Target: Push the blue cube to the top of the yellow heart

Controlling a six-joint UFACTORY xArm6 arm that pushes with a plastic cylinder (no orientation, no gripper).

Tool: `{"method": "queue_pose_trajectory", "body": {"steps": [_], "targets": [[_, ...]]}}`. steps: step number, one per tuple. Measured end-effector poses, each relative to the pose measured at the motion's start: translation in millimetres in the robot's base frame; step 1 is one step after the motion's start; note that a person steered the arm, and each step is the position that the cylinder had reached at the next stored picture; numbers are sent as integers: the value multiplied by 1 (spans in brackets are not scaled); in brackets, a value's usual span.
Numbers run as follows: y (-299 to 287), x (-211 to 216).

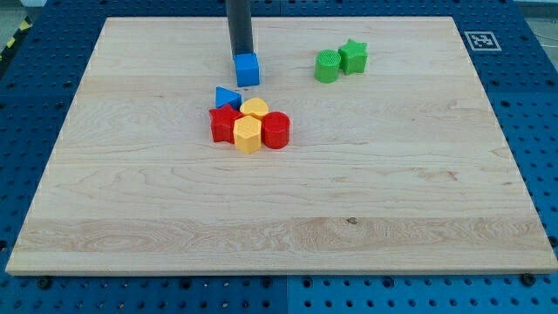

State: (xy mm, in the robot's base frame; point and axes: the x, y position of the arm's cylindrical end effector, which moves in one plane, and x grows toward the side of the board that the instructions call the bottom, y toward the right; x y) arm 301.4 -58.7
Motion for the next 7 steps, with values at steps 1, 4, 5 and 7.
{"method": "queue_pose_trajectory", "body": {"steps": [1,4,5,7], "targets": [[12,13],[55,-8],[55,7],[36,12]]}}
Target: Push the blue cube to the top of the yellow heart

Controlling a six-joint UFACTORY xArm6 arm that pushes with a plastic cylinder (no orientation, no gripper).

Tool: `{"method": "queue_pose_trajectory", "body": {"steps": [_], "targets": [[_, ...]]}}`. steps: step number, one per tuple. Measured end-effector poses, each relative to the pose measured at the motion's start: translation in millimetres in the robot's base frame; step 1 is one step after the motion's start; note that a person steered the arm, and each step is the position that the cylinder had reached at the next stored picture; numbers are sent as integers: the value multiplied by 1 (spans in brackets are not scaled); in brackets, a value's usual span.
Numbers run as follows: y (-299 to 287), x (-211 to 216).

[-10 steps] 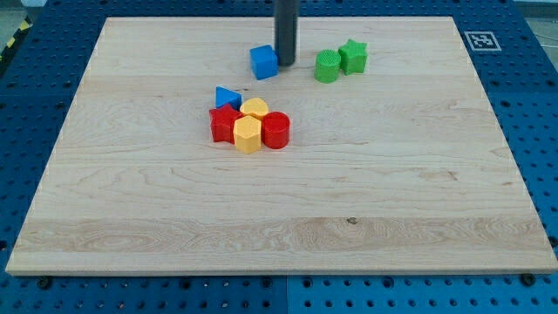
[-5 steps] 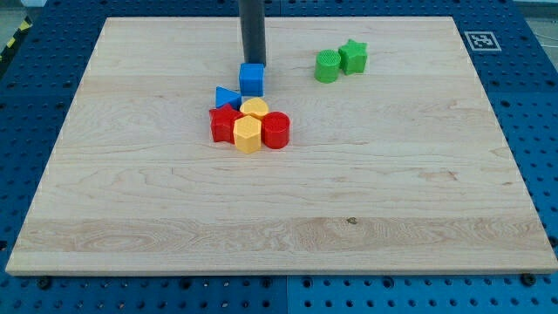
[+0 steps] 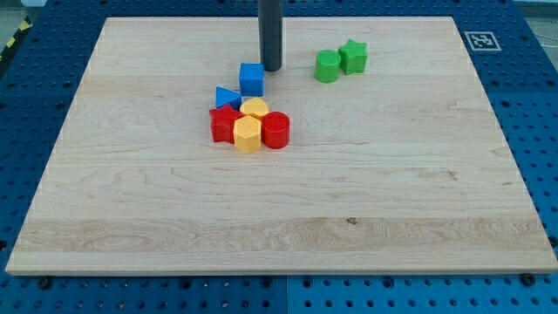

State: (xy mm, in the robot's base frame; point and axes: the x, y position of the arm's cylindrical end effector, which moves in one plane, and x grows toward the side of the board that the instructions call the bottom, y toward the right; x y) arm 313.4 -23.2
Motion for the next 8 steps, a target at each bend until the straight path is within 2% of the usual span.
{"method": "queue_pose_trajectory", "body": {"steps": [2,5,8], "targets": [[-18,18],[-21,21],[-83,21]]}}
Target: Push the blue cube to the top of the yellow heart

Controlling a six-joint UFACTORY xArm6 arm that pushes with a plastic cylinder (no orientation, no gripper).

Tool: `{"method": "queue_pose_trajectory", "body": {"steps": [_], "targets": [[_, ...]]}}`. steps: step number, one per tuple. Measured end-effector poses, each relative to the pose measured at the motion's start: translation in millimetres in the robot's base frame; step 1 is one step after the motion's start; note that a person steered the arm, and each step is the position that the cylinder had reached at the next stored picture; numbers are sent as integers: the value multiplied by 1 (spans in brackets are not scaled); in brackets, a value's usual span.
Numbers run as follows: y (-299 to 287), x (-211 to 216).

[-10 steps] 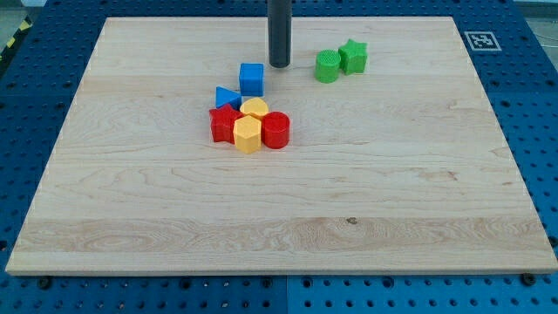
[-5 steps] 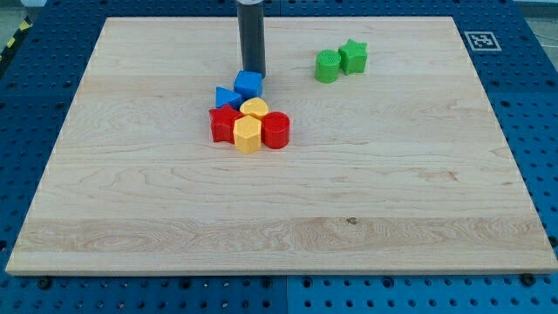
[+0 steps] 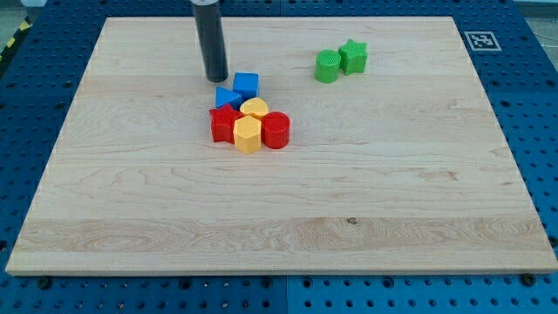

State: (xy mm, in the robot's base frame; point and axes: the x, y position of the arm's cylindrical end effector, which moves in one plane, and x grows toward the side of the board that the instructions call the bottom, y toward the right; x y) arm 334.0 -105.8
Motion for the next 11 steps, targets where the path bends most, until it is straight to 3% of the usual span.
{"method": "queue_pose_trajectory", "body": {"steps": [2,8,9,11], "targets": [[16,-29],[33,14],[28,8],[106,-56]]}}
